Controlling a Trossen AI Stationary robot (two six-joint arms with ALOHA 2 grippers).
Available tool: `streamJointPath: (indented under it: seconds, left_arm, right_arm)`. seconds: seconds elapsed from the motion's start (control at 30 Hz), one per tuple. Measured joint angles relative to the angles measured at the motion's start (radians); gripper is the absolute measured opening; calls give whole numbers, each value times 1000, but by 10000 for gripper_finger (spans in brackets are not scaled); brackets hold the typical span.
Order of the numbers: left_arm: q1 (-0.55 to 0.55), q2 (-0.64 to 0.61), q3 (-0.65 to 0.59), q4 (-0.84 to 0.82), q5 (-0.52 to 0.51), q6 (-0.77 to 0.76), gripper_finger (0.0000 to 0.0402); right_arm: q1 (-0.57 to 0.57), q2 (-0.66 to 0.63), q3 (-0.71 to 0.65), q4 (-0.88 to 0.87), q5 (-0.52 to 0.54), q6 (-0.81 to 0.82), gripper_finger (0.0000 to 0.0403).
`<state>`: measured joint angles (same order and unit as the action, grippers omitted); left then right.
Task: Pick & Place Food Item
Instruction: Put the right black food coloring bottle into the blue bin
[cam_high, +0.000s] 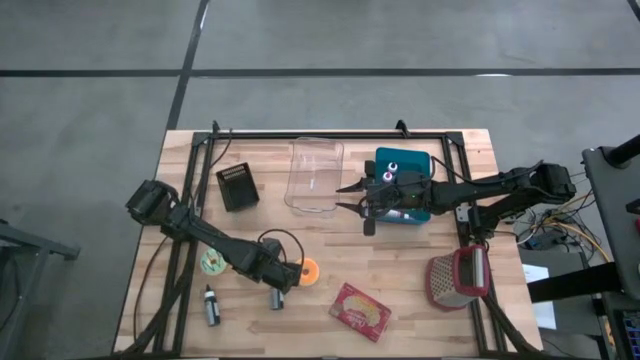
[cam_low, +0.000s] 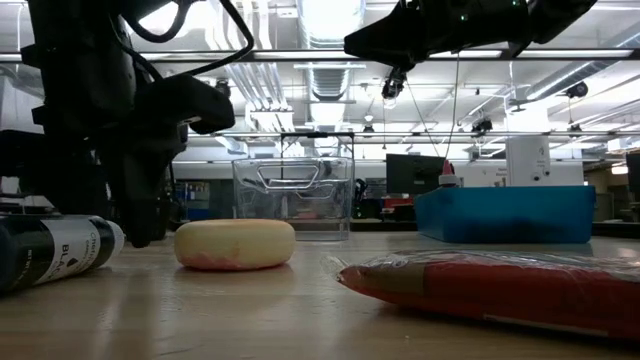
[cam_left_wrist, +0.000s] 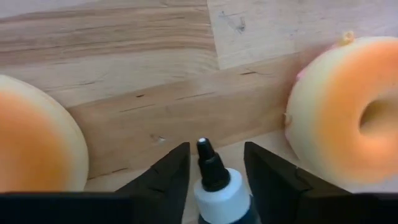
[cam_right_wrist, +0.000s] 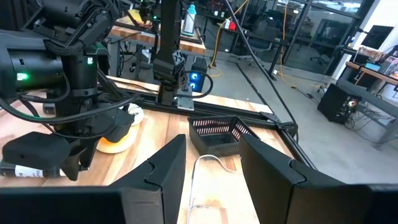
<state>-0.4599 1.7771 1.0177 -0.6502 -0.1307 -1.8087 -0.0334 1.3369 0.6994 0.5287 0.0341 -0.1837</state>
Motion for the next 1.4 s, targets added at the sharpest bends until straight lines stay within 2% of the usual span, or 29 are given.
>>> streamJointPath:
  seconds: [0.3, 0.43, 0.87, 1.4]
  left_arm:
    - [0, 0, -11, 5, -3, -24, 59]
    - [0, 0, -11, 6, -17, -25, 30]
    - [0, -5, -11, 27, -40, 12, 30]
    - [-6, -142, -9, 22, -260, 178, 30]
  right_arm:
    - [0, 0, 0, 0, 0, 0, 144]
    - [0, 0, 0, 0, 0, 0, 144]
    - [0, 0, 0, 0, 0, 0, 144]
    - [0, 0, 0, 0, 0, 0, 144]
